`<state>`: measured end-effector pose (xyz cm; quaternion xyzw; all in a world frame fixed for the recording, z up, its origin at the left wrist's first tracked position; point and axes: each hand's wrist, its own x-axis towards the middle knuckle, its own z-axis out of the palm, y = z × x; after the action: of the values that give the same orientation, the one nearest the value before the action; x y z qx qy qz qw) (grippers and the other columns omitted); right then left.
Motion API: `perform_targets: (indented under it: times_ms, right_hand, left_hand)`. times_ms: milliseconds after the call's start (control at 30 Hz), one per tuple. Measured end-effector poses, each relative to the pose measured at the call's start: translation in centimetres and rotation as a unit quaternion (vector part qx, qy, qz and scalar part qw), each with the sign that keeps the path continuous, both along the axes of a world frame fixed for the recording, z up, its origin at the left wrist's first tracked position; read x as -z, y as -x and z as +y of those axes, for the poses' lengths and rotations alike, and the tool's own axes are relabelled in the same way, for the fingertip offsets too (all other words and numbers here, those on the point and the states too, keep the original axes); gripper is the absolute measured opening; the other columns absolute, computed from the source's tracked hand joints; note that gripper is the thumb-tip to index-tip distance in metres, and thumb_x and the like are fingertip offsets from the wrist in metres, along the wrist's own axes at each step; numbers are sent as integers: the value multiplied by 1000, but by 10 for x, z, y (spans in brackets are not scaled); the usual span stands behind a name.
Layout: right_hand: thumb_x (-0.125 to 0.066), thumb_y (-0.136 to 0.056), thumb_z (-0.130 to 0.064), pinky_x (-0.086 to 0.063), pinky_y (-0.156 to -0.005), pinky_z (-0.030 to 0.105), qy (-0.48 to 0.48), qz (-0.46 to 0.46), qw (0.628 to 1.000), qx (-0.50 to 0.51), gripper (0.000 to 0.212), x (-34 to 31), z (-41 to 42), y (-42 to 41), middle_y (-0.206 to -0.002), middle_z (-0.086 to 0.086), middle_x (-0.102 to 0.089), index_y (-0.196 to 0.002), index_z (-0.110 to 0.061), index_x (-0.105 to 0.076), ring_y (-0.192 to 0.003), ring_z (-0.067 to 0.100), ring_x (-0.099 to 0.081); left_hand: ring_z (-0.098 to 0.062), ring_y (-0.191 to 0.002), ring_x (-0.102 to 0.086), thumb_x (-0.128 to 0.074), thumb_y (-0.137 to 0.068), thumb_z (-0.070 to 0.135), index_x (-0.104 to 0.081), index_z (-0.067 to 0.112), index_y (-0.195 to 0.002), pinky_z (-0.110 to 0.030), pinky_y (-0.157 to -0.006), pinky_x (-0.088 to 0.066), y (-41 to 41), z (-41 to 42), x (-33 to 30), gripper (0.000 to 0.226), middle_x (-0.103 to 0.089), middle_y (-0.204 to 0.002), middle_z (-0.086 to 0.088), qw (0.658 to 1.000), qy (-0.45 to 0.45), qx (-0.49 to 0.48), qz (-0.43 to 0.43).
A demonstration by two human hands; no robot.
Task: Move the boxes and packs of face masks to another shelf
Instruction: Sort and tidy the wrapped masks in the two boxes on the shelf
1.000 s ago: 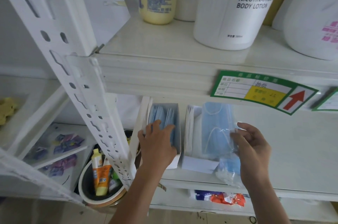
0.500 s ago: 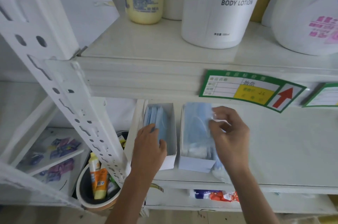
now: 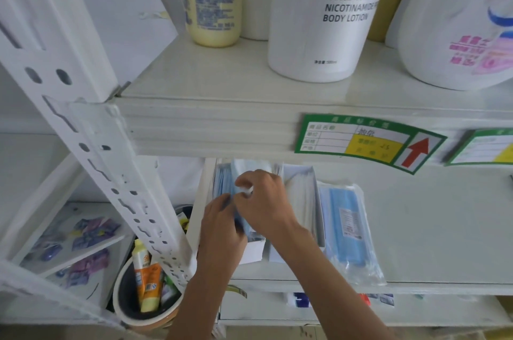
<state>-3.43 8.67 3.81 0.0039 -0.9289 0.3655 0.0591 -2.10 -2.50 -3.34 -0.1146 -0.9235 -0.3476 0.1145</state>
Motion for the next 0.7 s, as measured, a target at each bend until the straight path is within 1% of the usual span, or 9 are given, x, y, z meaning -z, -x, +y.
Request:
perform_targets:
  times_ms: [67,133,233,300,333,367,467,567,700]
  right_hand:
    - [-58,-80,-19,-57,-82,27,46,-14,999,-2,30,4,-9,-1,-106,-8,-71,-106,-24,-73,-94,12,-67]
    - [-57,-81,-20,-59,-82,29,99,-28,994,26,29,10,-15,-3,-104,-12,-71,-104,-29,-73,-92,8,-67]
    - [-56,-84,-17,-55,-86,25,141,-27,989,43,30,18,-20,-6,-106,-14,-72,-105,-29,-73,-96,4,-65]
    - [-56,-88,-16,-51,-84,18,200,-31,978,41,29,20,-24,-8,-107,-15,-71,-108,-28,-73,-98,-1,-64]
    - [-58,-88,-17,-48,-83,14,242,-36,969,38,28,21,-26,-9,-107,-16,-70,-110,-27,-72,-99,-4,-63]
    - [-60,-88,-20,-46,-81,11,275,-38,960,37,26,22,-27,-10,-107,-16,-69,-111,-27,-71,-100,-6,-62]
    - [-72,-82,-36,-45,-83,12,314,-40,947,52,36,26,-27,-11,-115,-16,-63,-117,-30,-64,-106,-6,-58]
    - [-73,-82,-33,-45,-90,18,317,-52,945,62,45,34,-26,-13,-125,-14,-52,-124,-34,-55,-116,-2,-51]
    - [-59,-94,-20,-39,-84,6,266,-40,960,72,39,43,-23,-17,-134,-10,-43,-129,-30,-48,-120,6,-47]
  left_hand:
    - [-26,-96,-64,-68,-83,-1,-73,2,-94,-39,-79,-56,2,-2,3,12,-68,-96,-6,1000,14,4,-3]
    - [-30,-103,-64,-68,-85,3,-73,2,-102,-42,-86,-55,2,-7,6,17,-70,-104,-10,1000,11,-3,-24]
    - [-35,-118,-60,-64,-89,7,-65,5,-119,-51,-101,-50,6,-4,8,30,-66,-122,-16,997,-40,-18,-64]
    - [-27,-139,-45,-49,-102,19,-51,9,-138,-40,-119,-32,3,3,5,37,-54,-144,-11,995,-4,-17,-103]
    - [-24,-144,-38,-41,-106,23,-45,10,-144,-35,-121,-25,2,3,7,41,-49,-149,-9,995,11,-16,-101]
    - [-24,-144,-39,-41,-106,23,-45,9,-144,-35,-120,-26,2,2,5,40,-50,-148,-9,992,42,-16,-115]
    - [-32,-122,-59,-65,-93,8,-60,3,-126,-46,-105,-48,6,0,17,34,-64,-127,-15,997,20,-22,-74]
    - [-23,-135,-49,-53,-104,19,-49,2,-139,-29,-115,-32,5,0,12,40,-56,-138,-10,991,83,-3,-101]
    - [-20,-105,-67,-78,-83,2,-69,0,-114,-27,-98,-51,2,-3,5,32,-71,-107,-10,999,-8,33,8]
